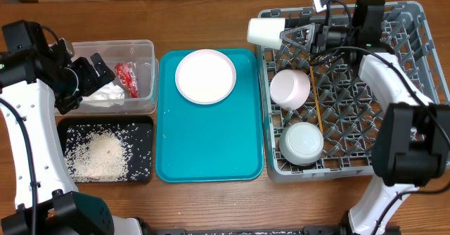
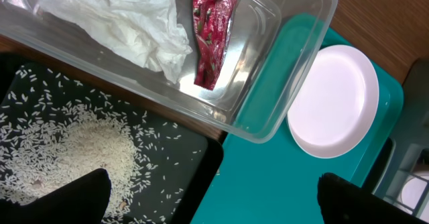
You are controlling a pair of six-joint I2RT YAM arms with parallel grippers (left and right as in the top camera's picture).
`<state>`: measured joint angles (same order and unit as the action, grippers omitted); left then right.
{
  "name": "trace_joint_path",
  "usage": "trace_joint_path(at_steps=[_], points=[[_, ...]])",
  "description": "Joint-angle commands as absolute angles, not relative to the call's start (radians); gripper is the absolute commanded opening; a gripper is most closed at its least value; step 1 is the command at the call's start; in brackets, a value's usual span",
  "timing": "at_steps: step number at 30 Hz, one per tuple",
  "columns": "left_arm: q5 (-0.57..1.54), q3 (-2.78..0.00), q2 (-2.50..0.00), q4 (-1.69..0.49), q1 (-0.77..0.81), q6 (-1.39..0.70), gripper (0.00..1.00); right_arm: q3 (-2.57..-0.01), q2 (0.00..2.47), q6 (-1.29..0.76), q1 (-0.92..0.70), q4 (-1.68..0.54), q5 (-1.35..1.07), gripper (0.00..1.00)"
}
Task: Sort waste into correct bins and load items into the dishwasher
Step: 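Place the paper cup upright in the rack's top-left corner and release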
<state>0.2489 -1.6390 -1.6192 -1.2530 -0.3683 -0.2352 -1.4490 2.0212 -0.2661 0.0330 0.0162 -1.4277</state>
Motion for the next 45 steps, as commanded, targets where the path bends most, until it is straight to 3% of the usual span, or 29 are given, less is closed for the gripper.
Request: trace_joint_path(at_steps=[1,20,42,45], points=[[0.244,-1.652,-1.603,-1.252,-0.363,-0.224,1.0,-1.461,2.076,-0.265,0.033,0.068,-1.479,0.04],[0.244,-1.652,-1.603,-1.252,-0.363,-0.224,1.0,-1.461,2.16,-0.244,0.036,0.202,-1.279,0.04],[0.244,-1.652,-1.603,-1.252,-0.363,-0.224,1.0,-1.461,2.252,-0.239,0.08,0.192,-1.314,0.04],[0.244,-1.652,-1.603,-1.252,-0.363,-0.224,1.0,-1.461,2.252,-0.248,0.097,0.174,-1.353,0.07]])
